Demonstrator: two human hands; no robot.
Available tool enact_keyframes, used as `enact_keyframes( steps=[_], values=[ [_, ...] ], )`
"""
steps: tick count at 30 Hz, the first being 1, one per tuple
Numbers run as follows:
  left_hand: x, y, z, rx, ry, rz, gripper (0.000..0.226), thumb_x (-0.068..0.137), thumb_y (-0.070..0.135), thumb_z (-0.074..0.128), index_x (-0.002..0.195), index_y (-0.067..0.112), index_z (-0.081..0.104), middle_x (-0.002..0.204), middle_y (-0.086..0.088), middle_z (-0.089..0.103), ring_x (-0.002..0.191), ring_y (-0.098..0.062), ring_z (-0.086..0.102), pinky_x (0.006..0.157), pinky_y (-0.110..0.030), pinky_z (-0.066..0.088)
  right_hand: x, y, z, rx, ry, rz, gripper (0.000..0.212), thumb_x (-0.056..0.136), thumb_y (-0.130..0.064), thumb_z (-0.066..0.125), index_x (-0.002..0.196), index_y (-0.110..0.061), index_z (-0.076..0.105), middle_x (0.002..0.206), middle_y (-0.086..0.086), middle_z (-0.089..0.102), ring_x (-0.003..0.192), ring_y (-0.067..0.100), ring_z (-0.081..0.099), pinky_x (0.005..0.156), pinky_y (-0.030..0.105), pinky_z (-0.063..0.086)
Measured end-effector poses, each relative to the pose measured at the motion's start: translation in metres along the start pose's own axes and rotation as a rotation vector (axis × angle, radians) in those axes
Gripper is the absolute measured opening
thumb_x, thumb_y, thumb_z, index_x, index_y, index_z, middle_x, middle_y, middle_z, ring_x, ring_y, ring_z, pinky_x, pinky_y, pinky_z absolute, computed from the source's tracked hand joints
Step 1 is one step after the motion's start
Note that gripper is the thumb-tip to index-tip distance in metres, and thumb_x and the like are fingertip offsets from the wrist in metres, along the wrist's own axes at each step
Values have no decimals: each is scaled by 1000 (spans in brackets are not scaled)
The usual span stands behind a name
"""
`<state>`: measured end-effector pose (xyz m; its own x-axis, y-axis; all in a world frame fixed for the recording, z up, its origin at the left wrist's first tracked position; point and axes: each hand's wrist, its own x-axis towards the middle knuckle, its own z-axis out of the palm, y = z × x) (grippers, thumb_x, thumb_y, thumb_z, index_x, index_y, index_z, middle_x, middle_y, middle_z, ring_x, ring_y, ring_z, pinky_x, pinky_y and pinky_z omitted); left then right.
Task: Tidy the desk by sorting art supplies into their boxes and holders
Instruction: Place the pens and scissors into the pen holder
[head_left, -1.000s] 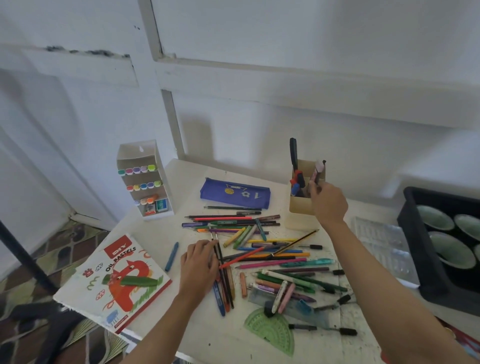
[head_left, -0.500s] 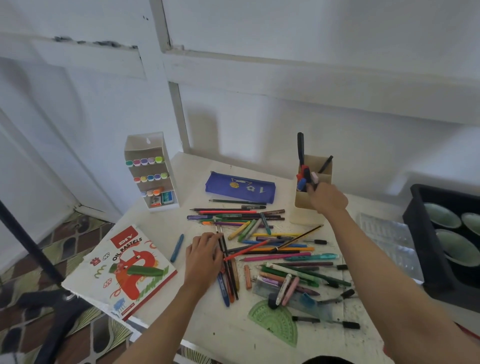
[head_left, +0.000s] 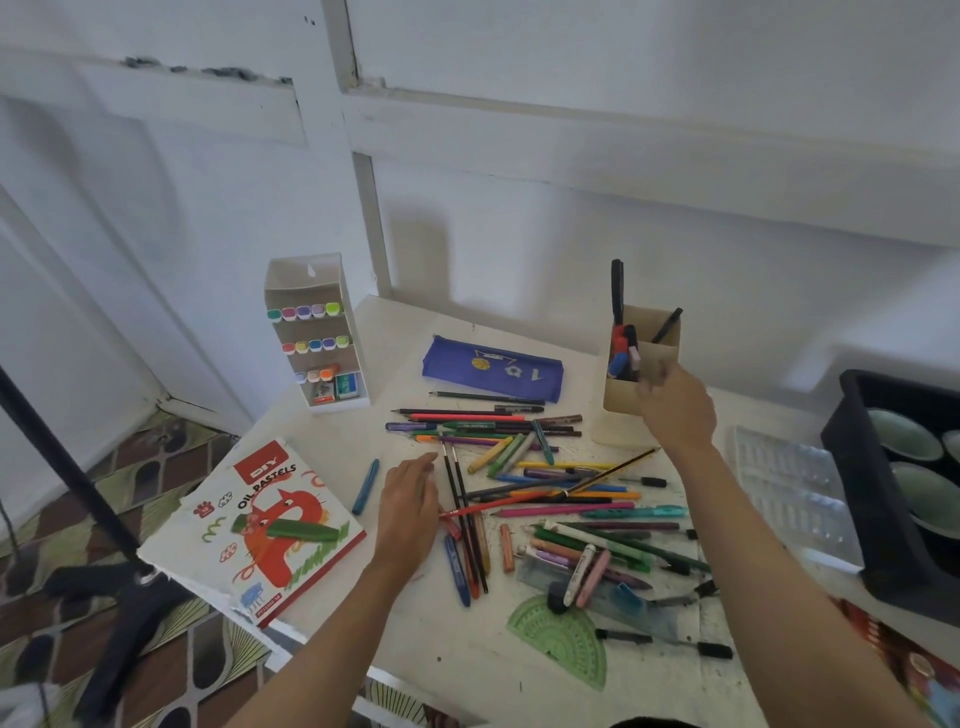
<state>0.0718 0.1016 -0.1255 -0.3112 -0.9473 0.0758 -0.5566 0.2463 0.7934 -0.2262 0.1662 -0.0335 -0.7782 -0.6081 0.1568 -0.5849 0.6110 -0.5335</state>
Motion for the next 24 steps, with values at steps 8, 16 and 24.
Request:
enact_keyframes(
  steps=[8,16,24],
  values=[
    [16,10,-9,-280,63,-321,23,92,5,51,99,24,63,112,2,57,96,-8,55,67,-14,39,-67,-12,27,133,176,-186,19,88,-6,54,104,-10,65,108,4,61,69,13,49,51,14,28],
    [39,20,-6,-97,-129,-397,25,87,36,64,87,11,68,82,0,64,79,-13,58,75,-31,48,-105,-71,72,123,-489,-252,11,88,-23,57,95,-28,64,81,-6,68,69,11,63,64,29,54],
    [44,30,-9,94,-222,-417,21,83,27,64,72,11,71,59,-2,57,56,-16,52,56,-26,39,-120,-103,106,-14,-557,-245,35,83,-28,68,116,-26,56,100,-2,68,92,17,62,69,27,45]
  ],
)
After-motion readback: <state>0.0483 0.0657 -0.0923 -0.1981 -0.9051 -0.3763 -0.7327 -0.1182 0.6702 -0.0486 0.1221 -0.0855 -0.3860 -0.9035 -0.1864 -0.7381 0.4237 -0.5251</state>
